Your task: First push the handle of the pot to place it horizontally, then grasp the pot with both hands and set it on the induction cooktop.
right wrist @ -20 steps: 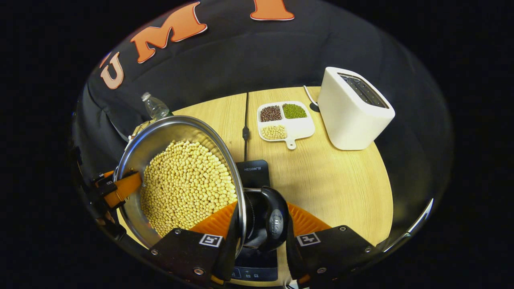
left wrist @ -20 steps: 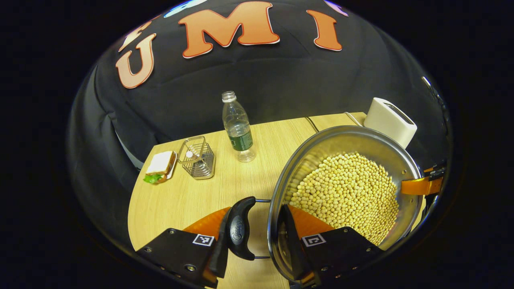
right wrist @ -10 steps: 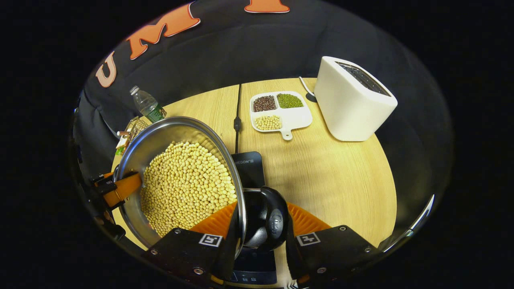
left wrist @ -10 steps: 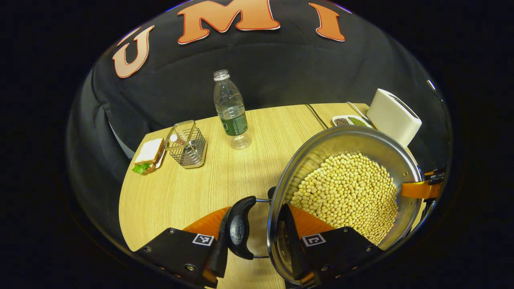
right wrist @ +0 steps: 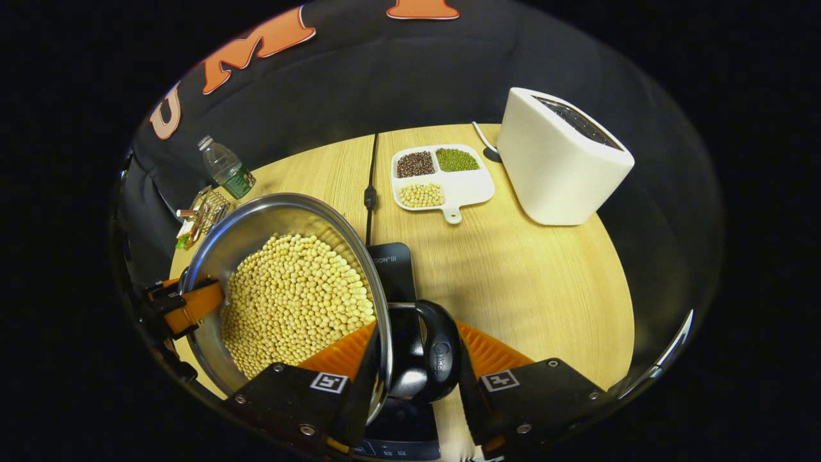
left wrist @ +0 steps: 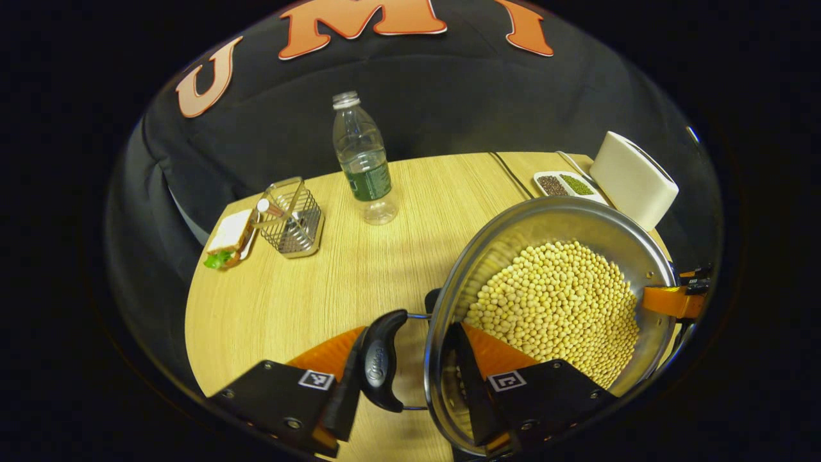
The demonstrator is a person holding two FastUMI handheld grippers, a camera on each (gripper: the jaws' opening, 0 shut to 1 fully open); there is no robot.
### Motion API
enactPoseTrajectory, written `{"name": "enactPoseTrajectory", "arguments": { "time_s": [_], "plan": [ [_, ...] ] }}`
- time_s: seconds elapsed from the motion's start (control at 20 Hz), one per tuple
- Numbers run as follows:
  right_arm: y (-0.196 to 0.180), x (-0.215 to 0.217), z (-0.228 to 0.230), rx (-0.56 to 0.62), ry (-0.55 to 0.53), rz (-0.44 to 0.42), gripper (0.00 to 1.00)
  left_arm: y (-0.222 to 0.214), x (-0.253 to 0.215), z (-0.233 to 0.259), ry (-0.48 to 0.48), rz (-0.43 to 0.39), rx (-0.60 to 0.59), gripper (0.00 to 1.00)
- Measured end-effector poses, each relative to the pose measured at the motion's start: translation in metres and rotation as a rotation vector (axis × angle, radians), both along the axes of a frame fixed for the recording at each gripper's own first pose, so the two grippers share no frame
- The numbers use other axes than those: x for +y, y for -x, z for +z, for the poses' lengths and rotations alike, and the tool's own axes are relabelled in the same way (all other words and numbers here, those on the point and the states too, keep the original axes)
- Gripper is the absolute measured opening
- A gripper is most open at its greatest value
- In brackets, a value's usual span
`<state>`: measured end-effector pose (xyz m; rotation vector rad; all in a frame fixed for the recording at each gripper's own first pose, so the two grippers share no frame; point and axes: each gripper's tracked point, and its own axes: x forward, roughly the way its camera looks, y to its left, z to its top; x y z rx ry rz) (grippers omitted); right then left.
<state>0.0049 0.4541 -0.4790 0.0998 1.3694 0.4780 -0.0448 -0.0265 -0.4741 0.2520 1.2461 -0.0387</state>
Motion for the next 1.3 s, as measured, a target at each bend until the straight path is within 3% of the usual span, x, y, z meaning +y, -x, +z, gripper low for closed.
{"name": "enactPoseTrajectory", "arguments": {
  "time_s": [0.15, 0.2, 0.3, 0.55, 0.9, 1.1, 1.25, 1.3],
  "plan": [
    [0.008, 0.008, 0.01, -0.035, 0.005, -0.031, 0.71, 0.003, 0.005, 0.007, -0.001, 0.019, 0.003, 0.76],
    [0.005, 0.006, 0.021, -0.066, 0.007, -0.03, 0.8, 0.003, 0.007, 0.014, 0.002, 0.018, -0.005, 0.77],
    [-0.012, -0.001, 0.064, -0.172, -0.014, -0.067, 0.88, -0.005, 0.014, 0.033, 0.001, 0.006, -0.054, 0.81],
    [-0.077, -0.015, 0.165, -0.463, -0.136, -0.149, 0.92, -0.039, 0.024, 0.109, 0.021, 0.07, -0.228, 0.82],
    [-0.112, -0.035, 0.31, -0.875, -0.265, -0.148, 0.93, -0.102, 0.068, 0.277, -0.007, 0.166, -0.636, 0.81],
    [-0.125, -0.058, 0.399, -1.095, -0.327, -0.141, 0.93, -0.126, 0.062, 0.358, 0.008, 0.197, -0.918, 0.81],
    [-0.115, -0.062, 0.447, -1.191, -0.396, -0.132, 0.91, -0.135, 0.047, 0.398, 0.062, 0.231, -1.109, 0.8],
    [-0.111, -0.062, 0.457, -1.199, -0.425, -0.115, 0.97, -0.137, 0.047, 0.414, 0.057, 0.236, -1.162, 0.79]
  ]
}}
